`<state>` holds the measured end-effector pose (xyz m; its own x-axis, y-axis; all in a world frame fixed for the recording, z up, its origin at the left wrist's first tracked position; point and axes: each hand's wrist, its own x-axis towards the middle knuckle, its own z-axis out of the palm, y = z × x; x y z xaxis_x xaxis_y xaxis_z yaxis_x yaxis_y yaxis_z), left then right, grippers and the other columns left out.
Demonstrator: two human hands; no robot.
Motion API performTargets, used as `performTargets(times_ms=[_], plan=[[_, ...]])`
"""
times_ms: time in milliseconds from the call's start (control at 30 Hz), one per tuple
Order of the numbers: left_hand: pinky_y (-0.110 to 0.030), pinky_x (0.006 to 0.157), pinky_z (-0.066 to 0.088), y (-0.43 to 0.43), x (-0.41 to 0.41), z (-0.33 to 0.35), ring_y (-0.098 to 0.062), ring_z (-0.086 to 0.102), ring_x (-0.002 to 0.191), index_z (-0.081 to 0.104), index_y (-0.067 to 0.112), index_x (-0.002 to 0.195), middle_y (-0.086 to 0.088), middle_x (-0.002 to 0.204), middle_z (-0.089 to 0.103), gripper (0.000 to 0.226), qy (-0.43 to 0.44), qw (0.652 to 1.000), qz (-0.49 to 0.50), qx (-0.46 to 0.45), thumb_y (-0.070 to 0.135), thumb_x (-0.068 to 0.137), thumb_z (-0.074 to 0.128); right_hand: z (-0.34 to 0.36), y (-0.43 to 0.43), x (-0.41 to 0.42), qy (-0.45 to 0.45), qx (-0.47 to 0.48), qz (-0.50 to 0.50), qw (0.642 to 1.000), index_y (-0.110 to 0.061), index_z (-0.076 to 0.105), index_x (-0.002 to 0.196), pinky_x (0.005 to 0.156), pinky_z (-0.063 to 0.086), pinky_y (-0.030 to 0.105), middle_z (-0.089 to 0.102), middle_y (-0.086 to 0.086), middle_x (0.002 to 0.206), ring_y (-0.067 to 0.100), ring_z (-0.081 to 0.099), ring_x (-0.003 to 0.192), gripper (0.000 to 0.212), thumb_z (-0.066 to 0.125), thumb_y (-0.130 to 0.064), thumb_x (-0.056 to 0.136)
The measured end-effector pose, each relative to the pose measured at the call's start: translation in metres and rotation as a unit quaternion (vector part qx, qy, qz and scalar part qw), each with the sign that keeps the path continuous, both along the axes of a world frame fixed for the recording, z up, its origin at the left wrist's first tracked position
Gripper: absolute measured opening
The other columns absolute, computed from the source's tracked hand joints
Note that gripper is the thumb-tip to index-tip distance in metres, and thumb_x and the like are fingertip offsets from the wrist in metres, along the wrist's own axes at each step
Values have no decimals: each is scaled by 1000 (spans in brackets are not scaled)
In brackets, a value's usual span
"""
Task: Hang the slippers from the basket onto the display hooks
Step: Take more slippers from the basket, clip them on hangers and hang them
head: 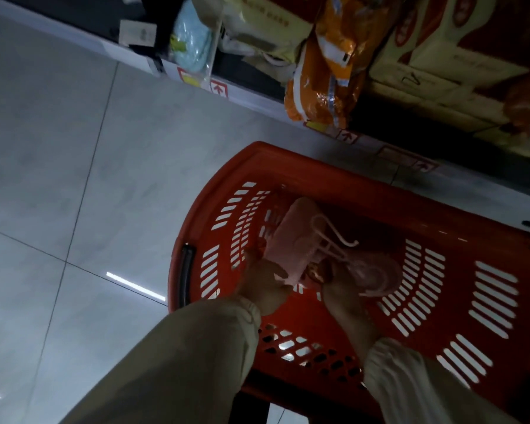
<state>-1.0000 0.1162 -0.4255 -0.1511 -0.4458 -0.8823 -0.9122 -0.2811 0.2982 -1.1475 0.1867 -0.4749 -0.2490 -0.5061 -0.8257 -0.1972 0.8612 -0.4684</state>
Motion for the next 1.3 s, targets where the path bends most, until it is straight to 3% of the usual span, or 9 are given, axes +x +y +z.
performTargets(times_ms=[100,400,533,733,867,1033,1100,1200,1300], plan=[[-13,86,42,-12,-8,31,-16,52,103,72,17,110,-14,150,22,25,14,1000,19,-10,13,85,75,22,-4,3,6,-50,0,999,-5,63,125,85,32,10,63,3,122,16,56,114,29,43,-4,103],[-36,100,44,-30,-24,108,-29,49,117,74,8,104,-16,130,53,19,-22,994,-19,-108,7,88,64,98,-6,0,65,-27,25,997,1,62,124,88,37,30,66,23,121,36,61,110,29,45,-11,104],[-39,99,46,-24,-28,152,-32,57,111,76,7,97,-18,129,53,18,-25,993,-17,-114,0,84,66,145,8,-1,29,2,-2,1000,-4,63,111,72,34,25,68,18,106,27,60,92,26,40,-15,106],[-38,112,37,-3,-16,220,-29,40,136,79,19,97,-11,148,42,36,35,990,35,-133,-8,74,73,221,11,6,-2,-6,-14,1000,-10,62,122,78,38,18,64,3,106,17,59,100,30,38,-20,107],[-36,119,29,15,-13,263,-24,25,147,78,18,107,-4,163,24,36,62,982,4,-180,-6,82,67,263,20,2,-14,-22,-40,999,-16,62,122,96,49,34,68,7,115,22,63,110,29,39,-24,107],[-31,119,25,24,-10,314,-24,27,144,75,26,112,0,161,24,35,94,971,2,-222,3,86,69,320,18,-3,-22,-28,-93,995,-28,57,97,97,50,41,63,-10,91,25,63,104,22,40,-17,106],[-39,120,27,25,-12,333,-28,27,143,73,30,118,-2,162,21,45,100,963,-27,-248,2,83,71,339,13,-5,-44,-25,-128,991,-25,56,88,91,54,45,61,-6,87,32,63,100,26,40,-15,106],[-49,119,28,27,-16,360,-31,25,145,63,33,132,-5,164,18,65,100,953,-35,-284,-7,81,66,369,6,-5,-62,-15,-134,989,-12,56,96,71,58,25,63,10,93,18,62,83,20,39,-14,107],[-51,117,31,20,-17,388,-35,30,142,59,28,137,-10,162,24,71,94,948,-11,-305,-10,78,65,394,3,-11,-76,-38,-149,985,5,59,107,77,53,29,63,27,102,37,63,99,26,38,-12,106]])
